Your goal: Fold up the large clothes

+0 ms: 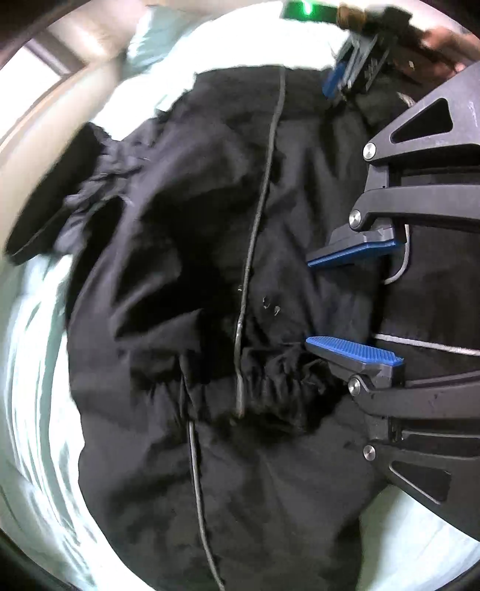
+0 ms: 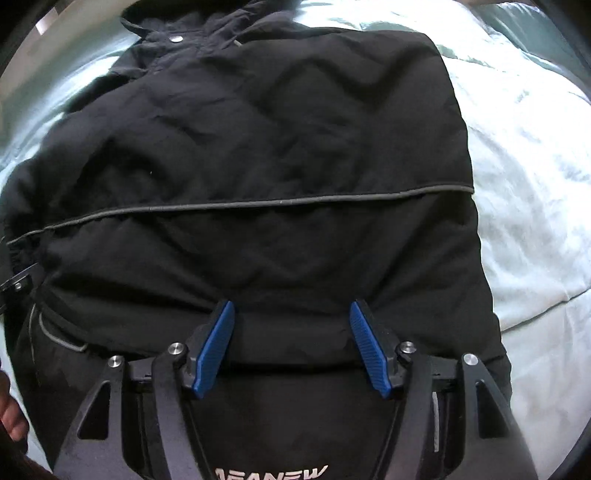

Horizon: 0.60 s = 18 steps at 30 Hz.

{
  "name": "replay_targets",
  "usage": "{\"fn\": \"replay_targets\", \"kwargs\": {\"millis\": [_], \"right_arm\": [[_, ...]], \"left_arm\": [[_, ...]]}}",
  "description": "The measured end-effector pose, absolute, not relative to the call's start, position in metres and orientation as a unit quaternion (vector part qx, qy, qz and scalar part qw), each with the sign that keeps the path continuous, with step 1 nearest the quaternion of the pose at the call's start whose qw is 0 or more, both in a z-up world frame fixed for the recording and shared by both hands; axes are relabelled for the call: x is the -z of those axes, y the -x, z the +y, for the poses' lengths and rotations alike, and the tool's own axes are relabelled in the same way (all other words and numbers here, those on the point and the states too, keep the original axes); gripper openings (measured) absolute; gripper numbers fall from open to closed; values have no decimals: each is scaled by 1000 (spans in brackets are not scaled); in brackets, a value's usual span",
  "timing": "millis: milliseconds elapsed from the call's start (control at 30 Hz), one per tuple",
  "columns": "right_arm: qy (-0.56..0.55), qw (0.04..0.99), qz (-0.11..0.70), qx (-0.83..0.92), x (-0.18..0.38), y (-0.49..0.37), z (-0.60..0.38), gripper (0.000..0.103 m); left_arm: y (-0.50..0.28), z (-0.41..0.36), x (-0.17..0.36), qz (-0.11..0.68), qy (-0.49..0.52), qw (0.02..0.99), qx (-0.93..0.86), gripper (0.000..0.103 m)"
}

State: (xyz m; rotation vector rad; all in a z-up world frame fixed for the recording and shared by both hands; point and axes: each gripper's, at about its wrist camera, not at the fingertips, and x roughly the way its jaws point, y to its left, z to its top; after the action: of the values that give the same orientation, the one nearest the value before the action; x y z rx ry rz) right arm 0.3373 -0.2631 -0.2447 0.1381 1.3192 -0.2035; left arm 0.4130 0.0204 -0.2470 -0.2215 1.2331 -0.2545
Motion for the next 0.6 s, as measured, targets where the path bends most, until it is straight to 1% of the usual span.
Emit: {"fn": "replay_targets", "kwargs": {"millis": [67,133,233,500,567,600], "right_arm": [[-72,782,613,86,233,-340,-259,67],[-84,786,608,75,220,-336,-254,67],[-83,791,603,63,201,-320,-234,67],[-60,781,620,35,193,-283,-165,67],[-46,780,623,29,185,-272,-144,67],[-38,781,623,27,183,-271,-135,67]], "left_arm": [[-400,41,225,551,137,814,122,40],[-384,66,205,528,150,829,107,40],[-354,135,182,504,182,842,60,40],[-294,351,170,451,264,845,-109,40],[-287,398,172,437,295,840,-125,41],[-287,410,173,433,306,838,-131,42]]}}
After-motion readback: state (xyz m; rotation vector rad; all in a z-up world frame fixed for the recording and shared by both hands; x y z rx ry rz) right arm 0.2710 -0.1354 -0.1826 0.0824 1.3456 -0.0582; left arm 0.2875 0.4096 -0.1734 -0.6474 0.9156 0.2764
